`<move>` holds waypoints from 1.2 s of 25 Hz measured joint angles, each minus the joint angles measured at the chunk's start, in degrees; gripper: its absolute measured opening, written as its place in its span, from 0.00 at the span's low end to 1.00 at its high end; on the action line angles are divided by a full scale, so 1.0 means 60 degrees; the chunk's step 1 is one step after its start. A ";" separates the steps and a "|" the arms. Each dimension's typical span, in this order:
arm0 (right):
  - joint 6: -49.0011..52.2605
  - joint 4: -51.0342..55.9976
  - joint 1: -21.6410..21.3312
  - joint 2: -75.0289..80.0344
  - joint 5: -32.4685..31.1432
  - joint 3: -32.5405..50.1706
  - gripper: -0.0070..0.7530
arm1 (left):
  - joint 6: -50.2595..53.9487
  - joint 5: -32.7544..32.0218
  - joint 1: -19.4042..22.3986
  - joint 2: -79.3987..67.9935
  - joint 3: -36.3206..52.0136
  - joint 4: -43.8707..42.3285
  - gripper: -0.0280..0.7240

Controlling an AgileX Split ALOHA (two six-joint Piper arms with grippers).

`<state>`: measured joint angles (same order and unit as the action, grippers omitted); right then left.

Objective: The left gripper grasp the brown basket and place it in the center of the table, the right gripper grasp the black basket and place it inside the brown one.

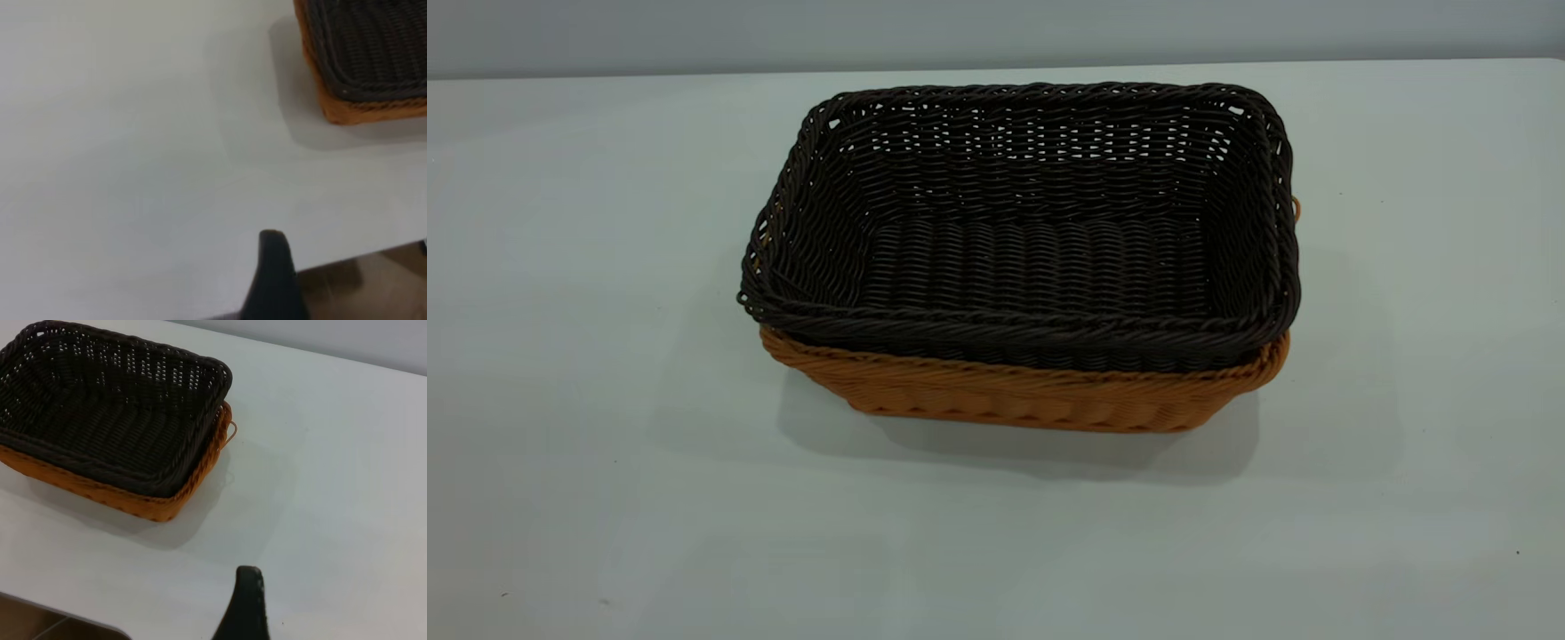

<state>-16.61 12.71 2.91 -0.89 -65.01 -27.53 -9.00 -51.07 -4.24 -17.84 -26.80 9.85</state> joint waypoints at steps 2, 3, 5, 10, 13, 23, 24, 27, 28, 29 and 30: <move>0.0000 0.0000 0.0000 0.0000 0.0000 0.0000 0.78 | 0.0134 -0.0502 0.0000 0.0000 -0.0199 -0.0056 0.70; 0.0000 0.0000 0.0000 0.0000 0.0000 0.0000 0.78 | 0.0175 -0.0848 0.0000 0.0000 -0.0265 -0.0096 0.70; 0.0000 0.0000 0.0000 0.0000 0.0000 0.0000 0.78 | 0.0426 -0.1594 0.0000 0.0000 -0.0298 -0.0282 0.70; 0.0000 0.0000 0.0000 0.0000 0.0000 0.0000 0.78 | 0.1031 -0.1910 0.0000 0.0000 -0.0179 -0.0938 0.70; 0.0000 0.0000 0.0000 0.0000 0.0000 0.0000 0.78 | 0.1500 -0.1910 0.0000 0.0000 -0.0169 -0.1442 0.70; 0.0000 0.0009 0.0000 0.0000 0.0000 0.0000 0.78 | 0.1870 -0.1910 0.0000 0.0000 -0.0152 -0.1773 0.70; 0.0000 0.0009 0.0000 0.0000 0.0000 0.0000 0.78 | 0.1872 -0.1910 0.0000 0.0000 -0.0152 -0.1773 0.70; 0.0000 0.0009 0.0000 0.0000 0.0000 0.0000 0.78 | 0.1872 -0.1910 0.0000 0.0000 -0.0152 -0.1776 0.70; 0.0000 0.0009 0.0000 0.0000 0.0000 0.0000 0.78 | 0.1872 -0.1910 0.0000 0.0003 -0.0152 -0.1776 0.70; 0.0000 0.0009 0.0000 0.0000 0.0000 0.0000 0.78 | 0.1872 -0.1910 0.0000 0.0024 -0.0152 -0.1776 0.70; 0.0000 0.0009 0.0000 0.0000 0.0000 0.0000 0.78 | 0.1863 -0.1910 0.0000 0.0113 -0.0152 -0.1785 0.70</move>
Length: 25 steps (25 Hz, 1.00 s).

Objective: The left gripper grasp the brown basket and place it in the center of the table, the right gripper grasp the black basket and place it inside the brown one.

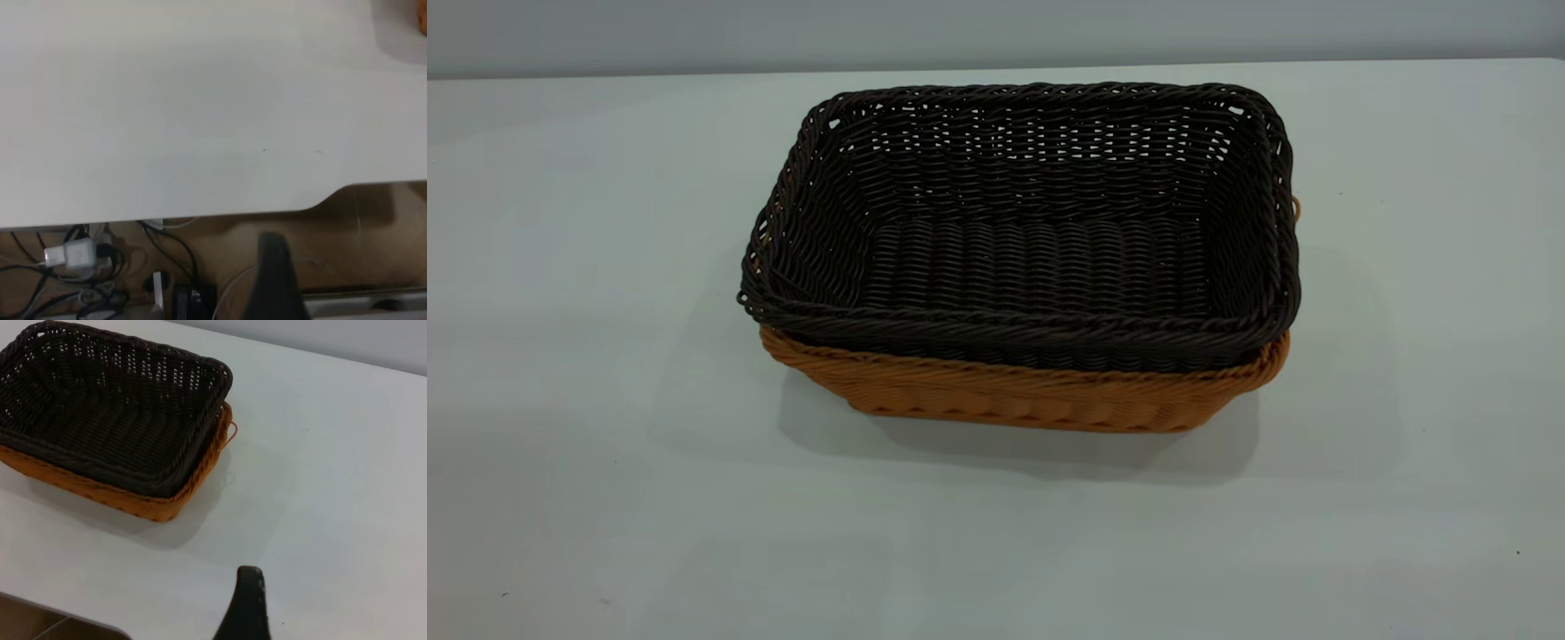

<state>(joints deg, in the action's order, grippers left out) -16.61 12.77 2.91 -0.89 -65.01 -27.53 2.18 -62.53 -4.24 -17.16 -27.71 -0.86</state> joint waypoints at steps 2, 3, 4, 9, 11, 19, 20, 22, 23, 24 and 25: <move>0.0000 0.0000 0.0000 0.0000 0.0000 0.0000 0.78 | 0.0000 0.0000 0.0035 0.0345 0.0000 -0.0076 0.70; 0.0000 0.0000 0.0000 0.0000 0.0000 0.0000 0.78 | 0.0000 0.0000 0.0075 0.0642 0.0000 -0.0085 0.70; 0.0000 0.0000 0.0000 0.0000 0.0000 0.0000 0.78 | -0.0008 0.0000 0.0154 0.1007 0.0000 -0.0106 0.70; 0.0000 0.0000 0.0000 0.0000 0.0000 0.0000 0.78 | -0.0027 -0.0049 0.0521 0.2757 0.0000 -0.0138 0.70; 0.0000 0.0000 0.0000 0.0000 0.0000 0.0000 0.78 | -0.0030 -0.0108 0.0601 0.3020 0.0000 -0.0158 0.70; 0.0000 0.0000 0.0000 0.0000 0.0000 0.0000 0.78 | -0.0121 -0.0120 0.0608 0.3039 0.0000 -0.0169 0.70; 0.0000 0.0000 0.0000 0.0000 0.0000 0.0000 0.78 | -0.0121 -0.0120 0.0608 0.3039 0.0000 -0.0169 0.70; 0.0000 0.0000 0.0000 0.0000 0.0000 0.0000 0.78 | -0.0131 -0.0120 0.0608 0.3047 0.0000 -0.0169 0.70; 0.0000 0.0000 0.0000 0.0000 0.0000 0.0000 0.78 | -0.0131 -0.0120 0.0608 0.3047 0.0000 -0.0169 0.70; 0.0000 0.0000 0.0000 0.0000 0.0000 0.0000 0.78 | -0.0131 -0.0120 0.0608 0.3047 0.0000 -0.0169 0.70; 0.0000 0.0000 0.0000 0.0000 0.0000 0.0000 0.78 | -0.0131 -0.0120 0.0608 0.3047 0.0000 -0.0169 0.70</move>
